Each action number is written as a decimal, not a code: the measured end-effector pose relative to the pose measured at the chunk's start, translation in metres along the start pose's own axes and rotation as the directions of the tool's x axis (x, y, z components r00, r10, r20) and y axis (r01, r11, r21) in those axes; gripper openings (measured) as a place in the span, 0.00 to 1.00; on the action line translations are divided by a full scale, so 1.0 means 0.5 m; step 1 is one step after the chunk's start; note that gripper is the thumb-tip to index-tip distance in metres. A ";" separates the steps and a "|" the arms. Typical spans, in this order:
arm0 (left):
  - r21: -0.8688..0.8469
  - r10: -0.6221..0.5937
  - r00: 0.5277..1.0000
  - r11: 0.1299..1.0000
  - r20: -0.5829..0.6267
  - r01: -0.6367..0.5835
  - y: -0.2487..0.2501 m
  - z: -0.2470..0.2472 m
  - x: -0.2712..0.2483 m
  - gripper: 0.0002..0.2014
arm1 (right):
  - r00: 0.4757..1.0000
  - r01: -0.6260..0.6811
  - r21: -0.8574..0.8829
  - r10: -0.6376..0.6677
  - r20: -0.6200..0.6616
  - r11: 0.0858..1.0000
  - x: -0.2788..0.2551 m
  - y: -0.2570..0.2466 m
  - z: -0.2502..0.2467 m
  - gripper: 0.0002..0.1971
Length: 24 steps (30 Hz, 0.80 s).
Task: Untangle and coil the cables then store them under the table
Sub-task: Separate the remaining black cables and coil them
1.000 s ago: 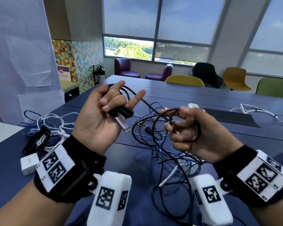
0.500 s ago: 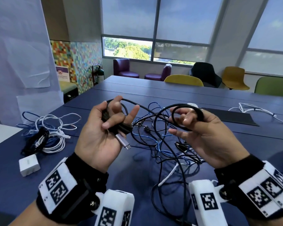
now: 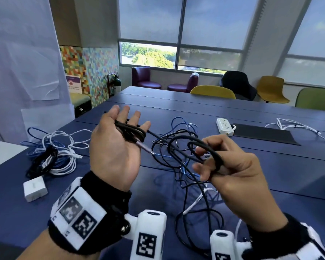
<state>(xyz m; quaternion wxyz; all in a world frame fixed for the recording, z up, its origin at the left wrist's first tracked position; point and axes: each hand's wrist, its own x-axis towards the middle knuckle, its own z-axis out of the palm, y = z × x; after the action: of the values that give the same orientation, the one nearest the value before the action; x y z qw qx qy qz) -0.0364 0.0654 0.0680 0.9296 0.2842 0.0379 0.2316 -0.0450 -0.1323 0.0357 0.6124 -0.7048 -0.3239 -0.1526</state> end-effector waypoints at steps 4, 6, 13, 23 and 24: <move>0.452 0.214 0.943 0.836 0.256 -0.313 -0.013 0.011 -0.026 0.14 | 0.998 -0.057 0.222 0.062 -0.018 0.973 -0.009 -0.012 0.001 0.14; 0.670 0.196 0.825 0.499 0.530 -0.549 -0.025 0.000 -0.036 0.14 | 0.991 -0.090 0.359 0.120 -0.063 0.929 -0.005 -0.022 -0.004 0.10; 0.663 -0.210 0.656 -0.046 0.725 -0.747 -0.022 -0.009 -0.045 0.23 | 0.870 -0.235 0.325 0.347 -0.351 0.916 0.028 -0.027 -0.024 0.05; 0.649 -0.265 0.607 0.111 0.749 -0.753 -0.002 -0.003 -0.061 0.18 | 0.980 0.011 -0.732 0.139 0.144 0.681 0.046 0.002 -0.048 0.30; 0.638 -0.267 0.594 0.125 0.759 -0.760 -0.003 0.000 -0.064 0.18 | 0.973 0.077 -0.694 0.098 0.209 0.716 0.046 0.001 -0.041 0.31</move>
<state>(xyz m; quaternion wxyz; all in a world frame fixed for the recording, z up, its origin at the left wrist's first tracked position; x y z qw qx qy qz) -0.0642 0.0501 0.0652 0.3767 0.8681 -0.2628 0.1882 -0.0238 -0.1459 0.0535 0.2605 -0.8980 -0.3073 -0.1769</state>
